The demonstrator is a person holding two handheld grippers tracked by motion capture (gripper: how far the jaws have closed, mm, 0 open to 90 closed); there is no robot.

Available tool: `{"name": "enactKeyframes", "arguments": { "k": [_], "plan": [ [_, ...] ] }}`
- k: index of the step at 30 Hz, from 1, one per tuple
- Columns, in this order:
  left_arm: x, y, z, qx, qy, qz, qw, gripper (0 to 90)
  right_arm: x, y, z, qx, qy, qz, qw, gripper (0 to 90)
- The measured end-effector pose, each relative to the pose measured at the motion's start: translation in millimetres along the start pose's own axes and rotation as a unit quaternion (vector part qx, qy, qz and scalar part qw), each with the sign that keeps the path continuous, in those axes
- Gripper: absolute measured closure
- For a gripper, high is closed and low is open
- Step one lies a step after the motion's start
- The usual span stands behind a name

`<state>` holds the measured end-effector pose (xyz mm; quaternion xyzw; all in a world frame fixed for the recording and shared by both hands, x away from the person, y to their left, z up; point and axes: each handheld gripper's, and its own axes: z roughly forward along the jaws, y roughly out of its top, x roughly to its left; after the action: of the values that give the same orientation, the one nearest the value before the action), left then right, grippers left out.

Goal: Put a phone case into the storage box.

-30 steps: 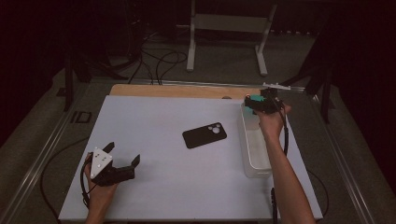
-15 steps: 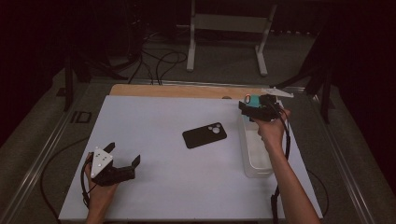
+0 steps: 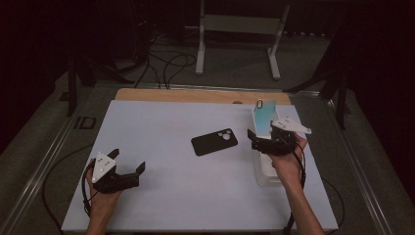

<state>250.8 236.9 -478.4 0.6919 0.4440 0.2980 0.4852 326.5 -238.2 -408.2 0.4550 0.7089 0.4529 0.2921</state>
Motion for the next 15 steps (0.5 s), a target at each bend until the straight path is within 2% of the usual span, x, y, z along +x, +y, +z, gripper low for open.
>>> {"name": "enactKeyframes", "arguments": {
  "k": [2, 7, 8, 11, 13, 15],
  "plan": [
    [-0.5, 1.1, -0.5, 0.000, -0.004, -0.001, 1.0000, 0.2, 3.4, -5.9, -7.4, -0.003, 0.013, 0.001, 0.9999, 10.2],
    [-2.6, 4.8, -2.6, -0.002, -0.011, 0.003, 0.9999, 0.2, 7.4, -22.1, -19.4, -0.014, 0.021, 0.007, 0.9997, 11.4],
    [-2.7, 5.1, -2.7, -0.002, -0.011, 0.002, 0.9999, 0.2, 7.8, -31.9, -24.1, -0.017, 0.024, 0.006, 0.9995, 11.5],
    [-2.1, 6.4, -3.0, -0.002, -0.013, 0.002, 0.9999, 0.2, 8.9, -41.8, -27.1, -0.020, 0.030, 0.011, 0.9993, 11.4],
    [-1.6, 7.4, -3.4, -0.003, -0.015, -0.001, 0.9999, 0.2, 12.1, -51.5, -29.6, -0.021, 0.028, -0.006, 0.9994, 11.4],
    [-1.1, 8.8, -4.7, -0.004, -0.015, 0.000, 0.9999, 0.2, 12.9, -57.4, -32.1, -0.026, 0.034, -0.012, 0.9990, 11.4]
  ]
}}
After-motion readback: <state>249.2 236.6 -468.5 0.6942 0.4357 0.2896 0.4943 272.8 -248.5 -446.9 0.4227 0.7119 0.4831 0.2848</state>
